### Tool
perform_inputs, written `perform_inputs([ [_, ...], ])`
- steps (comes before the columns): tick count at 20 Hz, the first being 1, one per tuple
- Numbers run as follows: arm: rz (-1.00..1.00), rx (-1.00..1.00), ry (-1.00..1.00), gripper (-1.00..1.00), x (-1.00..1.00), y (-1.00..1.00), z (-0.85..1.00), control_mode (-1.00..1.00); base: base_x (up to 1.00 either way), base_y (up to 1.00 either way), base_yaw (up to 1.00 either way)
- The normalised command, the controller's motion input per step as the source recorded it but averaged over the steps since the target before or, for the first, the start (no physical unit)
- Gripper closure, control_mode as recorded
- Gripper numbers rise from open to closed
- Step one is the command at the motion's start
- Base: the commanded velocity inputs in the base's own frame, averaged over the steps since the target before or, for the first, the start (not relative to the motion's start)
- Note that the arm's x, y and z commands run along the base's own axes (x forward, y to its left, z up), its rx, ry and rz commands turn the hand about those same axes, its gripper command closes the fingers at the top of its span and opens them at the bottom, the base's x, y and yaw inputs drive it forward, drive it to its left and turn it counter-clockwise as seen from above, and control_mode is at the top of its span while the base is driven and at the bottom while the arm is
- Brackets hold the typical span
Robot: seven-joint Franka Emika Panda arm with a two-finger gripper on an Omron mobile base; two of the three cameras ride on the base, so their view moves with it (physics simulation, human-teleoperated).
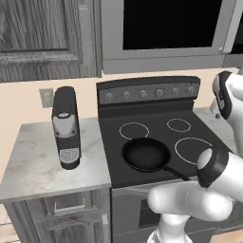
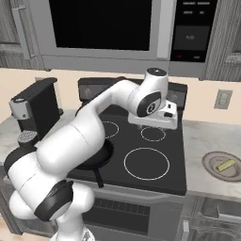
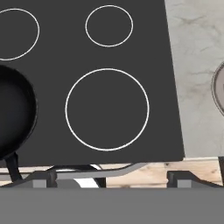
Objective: Pick up the butter stick and place it in the pan. Then turn on the burner for the pan.
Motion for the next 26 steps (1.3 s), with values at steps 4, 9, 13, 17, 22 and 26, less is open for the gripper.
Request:
perform_inputs([
  [4, -0.09, 0.00, 0.00, -1.00, 0.00, -0.29, -0.18, -1.00, 0.00, 0.00, 0.00],
  [9, -0.14, 0.00, 0.02, -1.00, 0.00, -0.28, -0.15, -1.00, 0.00, 0.00, 0.00],
  [13, -0.17, 0.00, 0.02, -1.00, 0.00, -0.33, -0.12, -1.00, 0.00, 0.00, 0.00],
  [17, -0.20, 0.00, 0.01, -1.00, 0.00, -0.31, -0.11, -1.00, 0.00, 0.00, 0.00],
  [22, -0.23, 0.00, 0.00, -1.00, 0.00, -0.28, -0.12, -1.00, 0.00, 0.00, 0.00],
  [26, -0.23, 0.00, 0.01, -1.00, 0.00, -0.29, -0.09, -1.00, 0.00, 0.00, 0.00],
])
